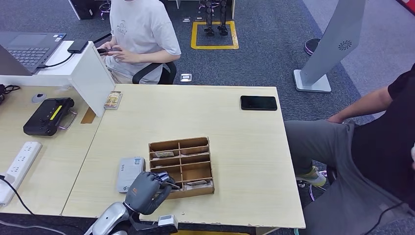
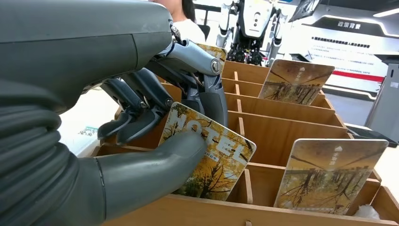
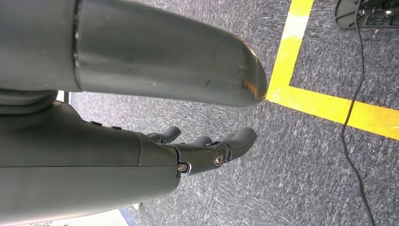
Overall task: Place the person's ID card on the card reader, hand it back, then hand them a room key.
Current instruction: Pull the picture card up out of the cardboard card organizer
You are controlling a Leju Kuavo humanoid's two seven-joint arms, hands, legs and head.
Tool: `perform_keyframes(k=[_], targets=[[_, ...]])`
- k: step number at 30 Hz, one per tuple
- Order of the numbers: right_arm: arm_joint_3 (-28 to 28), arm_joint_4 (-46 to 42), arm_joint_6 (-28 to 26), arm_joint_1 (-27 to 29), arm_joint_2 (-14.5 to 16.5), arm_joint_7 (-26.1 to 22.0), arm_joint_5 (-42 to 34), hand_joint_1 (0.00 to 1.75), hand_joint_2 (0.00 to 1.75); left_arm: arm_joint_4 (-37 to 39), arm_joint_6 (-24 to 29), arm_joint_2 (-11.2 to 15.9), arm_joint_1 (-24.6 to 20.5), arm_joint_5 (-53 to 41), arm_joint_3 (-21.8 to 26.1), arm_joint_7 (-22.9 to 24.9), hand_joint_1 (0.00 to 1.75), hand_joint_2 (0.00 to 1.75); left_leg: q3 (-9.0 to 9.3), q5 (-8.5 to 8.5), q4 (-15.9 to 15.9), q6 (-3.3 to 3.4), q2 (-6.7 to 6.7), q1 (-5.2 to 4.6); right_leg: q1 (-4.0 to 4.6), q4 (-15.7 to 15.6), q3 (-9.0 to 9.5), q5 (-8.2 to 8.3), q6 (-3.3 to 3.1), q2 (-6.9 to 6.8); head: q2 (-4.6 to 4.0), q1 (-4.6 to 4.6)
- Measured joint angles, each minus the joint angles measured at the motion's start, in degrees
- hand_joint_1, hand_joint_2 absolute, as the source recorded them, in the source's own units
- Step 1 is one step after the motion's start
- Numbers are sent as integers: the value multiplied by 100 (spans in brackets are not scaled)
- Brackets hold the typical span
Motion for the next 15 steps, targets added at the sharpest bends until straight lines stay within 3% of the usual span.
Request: perform_keyframes(k=[10, 15], targets=[[2, 3, -18, -1, -1, -9, 0, 0, 0, -5, -102, 54, -1, 453, 1, -278, 175, 175, 2, 0, 0, 0, 0, 0, 0, 0, 2, 0, 0, -1, 0, 1], [2, 38, -101, -3, -13, -55, -1, 0, 0, -320, -490, 216, -26, 1482, 79, -651, 175, 175, 2, 1, 0, -1, 0, 2, 2, 1, 1, 0, 0, 0, 0, -1]])
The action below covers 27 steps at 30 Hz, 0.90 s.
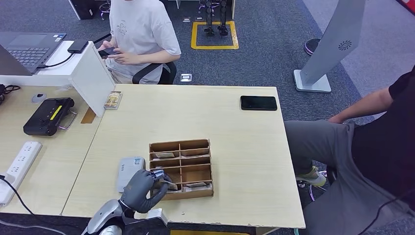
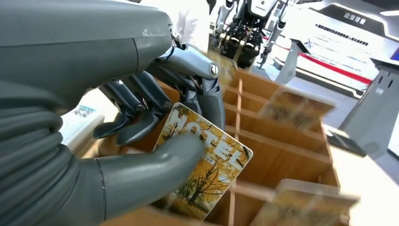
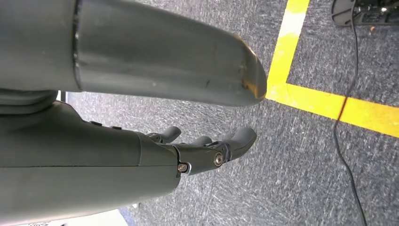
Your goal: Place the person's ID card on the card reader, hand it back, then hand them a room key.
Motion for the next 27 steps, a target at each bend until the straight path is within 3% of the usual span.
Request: perform_keyframes(k=[11, 14, 19, 23, 27], targets=[[-1, 76, -16, -7, -28, -7, 0, 0, 0, -405, -67, 214, -19, 135, 92, -77, 175, 175, -1, 1, 0, -1, 0, -1, 0, 0, -2, 0, 0, 0, 0, 1], [-1, 99, -47, -7, -42, -43, 0, 0, 0, -716, 32, 423, -199, 330, 199, -227, 175, 175, -5, 8, 2, -8, -3, 5, 3, 0, -6, 3, -4, -2, 0, 1], [11, 161, -163, -11, -96, -117, 0, 0, 0, -1554, -684, 1192, -1423, 1037, 886, -51, 175, 175, -10, 28, 2, -30, -14, 21, 22, 3, -8, 18, -27, -16, 0, -2], [51, 276, -303, -30, -151, -164, 0, 0, 0, -1774, -1895, 1651, -2945, 1547, 1458, 599, 175, 175, -32, 49, 3, -40, -10, 37, 38, 6, -29, 38, -50, -14, 0, 4], [118, 496, -495, -73, -231, -160, 1, 0, 0, -1745, -2388, 1934, -4243, 1536, 1769, 1212, 175, 175, -36, 51, 2, -43, 1, 31, 38, 6, -42, 46, -58, -4, 0, 5]])
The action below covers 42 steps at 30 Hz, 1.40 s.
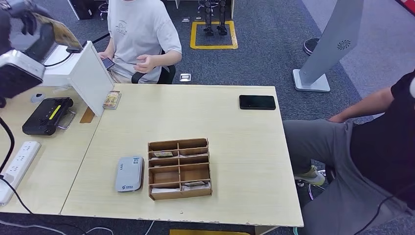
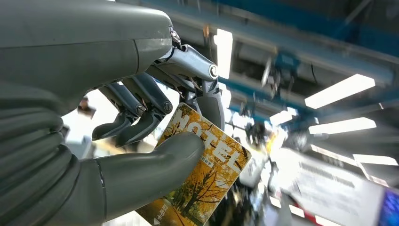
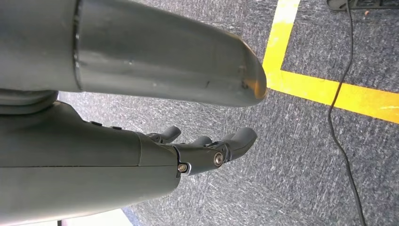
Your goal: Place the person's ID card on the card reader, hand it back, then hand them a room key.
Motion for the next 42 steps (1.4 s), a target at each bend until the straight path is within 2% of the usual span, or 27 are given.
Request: perform_keyframes(k=[4, 8, 13, 18, 21, 29, 36, 42], targets=[[87, 207, -95, -82, -75, 17, 1, 0, 0, 135, 172, 21, -397, -522, 29, 318, 175, 175, 0, 0, 0, 0, -2, 0, -1, 0, -5, -1, 0, -1, 0, 3], [219, 395, -200, -173, -165, 48, 1, 0, 0, 565, 534, -145, -760, -1433, -46, 676, 175, 175, -2, 3, 0, -1, -3, 0, -1, 0, -6, 0, 0, -2, 0, 5], [319, 548, -247, -214, -232, 57, 1, 0, 0, 911, 649, -330, -1014, -1697, -168, 814, 175, 175, -1, 5, 1, -2, -2, 0, -1, 0, -6, 2, -2, -1, 0, 5], [480, 762, -411, -285, -311, 73, 1, 0, 0, 1578, 1179, -732, -1338, -2990, -464, 1380, 175, 175, -3, 5, 2, -2, -9, -1, -2, 0, -5, 2, -2, -8, 0, 7], [597, 923, -476, -353, -363, 101, 0, 0, 0, 2196, 1462, -975, -1488, -3633, -700, 1524, 175, 175, -1, 5, 2, -2, -6, -3, -3, 0, -3, 6, 1, -4, 0, 7], [844, 1183, -533, -370, -480, 214, -2, 0, 0, 3369, 2046, -1259, -1252, -4094, -883, 1426, 175, 175, -1, 5, 0, -2, -3, -2, -5, 1, -6, 6, 1, 1, 0, 4], [943, 1249, -532, -406, -521, 191, -2, 0, 0, 3624, 2044, -1415, -983, -4106, -888, 1371, 175, 175, -6, 5, 0, -2, -4, -2, -5, 1, -7, 5, 1, 0, 0, 4], [962, 1283, -531, -415, -521, 190, -2, 0, 0, 3718, 2031, -1472, -923, -4110, -891, 1363, 175, 175, -7, 5, 0, -2, -3, -2, -5, 1, -9, 5, 1, 0, 0, 3]])
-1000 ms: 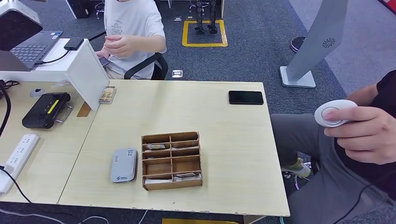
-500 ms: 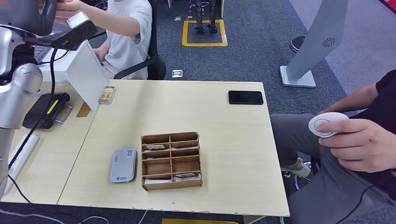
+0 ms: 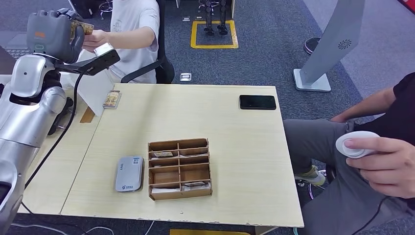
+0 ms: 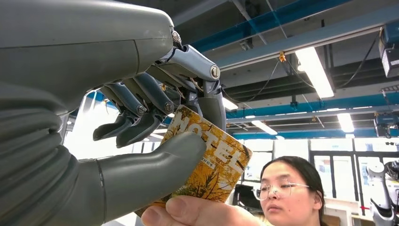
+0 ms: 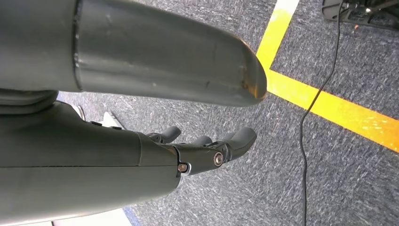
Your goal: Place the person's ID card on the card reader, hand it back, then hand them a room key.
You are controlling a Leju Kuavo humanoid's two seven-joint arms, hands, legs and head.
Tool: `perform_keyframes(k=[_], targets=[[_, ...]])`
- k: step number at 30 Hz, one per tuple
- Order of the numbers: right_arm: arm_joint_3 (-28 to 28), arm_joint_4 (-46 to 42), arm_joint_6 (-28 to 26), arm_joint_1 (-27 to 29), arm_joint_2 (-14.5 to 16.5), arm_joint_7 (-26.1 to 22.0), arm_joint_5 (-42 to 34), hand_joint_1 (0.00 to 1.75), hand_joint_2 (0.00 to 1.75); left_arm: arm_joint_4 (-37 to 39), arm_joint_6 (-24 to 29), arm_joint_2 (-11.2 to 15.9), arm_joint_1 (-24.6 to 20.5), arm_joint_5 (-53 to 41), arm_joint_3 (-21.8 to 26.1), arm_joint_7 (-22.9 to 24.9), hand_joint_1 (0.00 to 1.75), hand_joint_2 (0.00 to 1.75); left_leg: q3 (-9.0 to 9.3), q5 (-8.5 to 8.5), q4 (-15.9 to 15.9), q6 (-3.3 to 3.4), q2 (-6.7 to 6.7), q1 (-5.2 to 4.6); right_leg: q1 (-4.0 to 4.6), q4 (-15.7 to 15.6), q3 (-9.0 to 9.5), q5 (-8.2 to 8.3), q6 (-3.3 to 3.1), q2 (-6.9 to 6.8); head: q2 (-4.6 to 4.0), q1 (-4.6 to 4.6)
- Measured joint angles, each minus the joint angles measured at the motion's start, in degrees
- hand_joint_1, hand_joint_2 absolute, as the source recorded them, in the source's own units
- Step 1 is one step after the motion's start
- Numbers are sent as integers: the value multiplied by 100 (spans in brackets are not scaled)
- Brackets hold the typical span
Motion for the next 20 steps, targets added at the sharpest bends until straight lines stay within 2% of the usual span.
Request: perform_keyframes(k=[3, 7, 14, 20], targets=[[1, 10, 5, -1, -1, 1, 0, 0, 0, 21, -45, -19, 9, -3, 0, -8, 175, 175, -1, 0, 0, 0, 0, 0, 0, 0, -1, 0, 0, 0, 0, 1], [4, 19, 7, 2, -16, 11, -1, 0, 0, 35, -170, -26, 42, 27, 0, -62, 0, 175, -3, -1, -1, 0, 0, 0, 0, 0, -4, -1, -1, 0, 0, 1], [4, 28, 14, 1, -42, 22, -20, 0, 0, 36, -180, 39, 88, 154, 0, -276, 0, 175, -4, 0, -1, 0, 1, 0, 0, 1, -1, 0, 0, 0, 0, 2], [4, 44, 7, 15, -45, 24, -61, 0, 0, 20, 212, 479, 331, 263, 9, -615, 0, 175, 1, 0, -4, 0, 9, 2, 0, 5, -3, -2, -3, 11, 0, -1]])
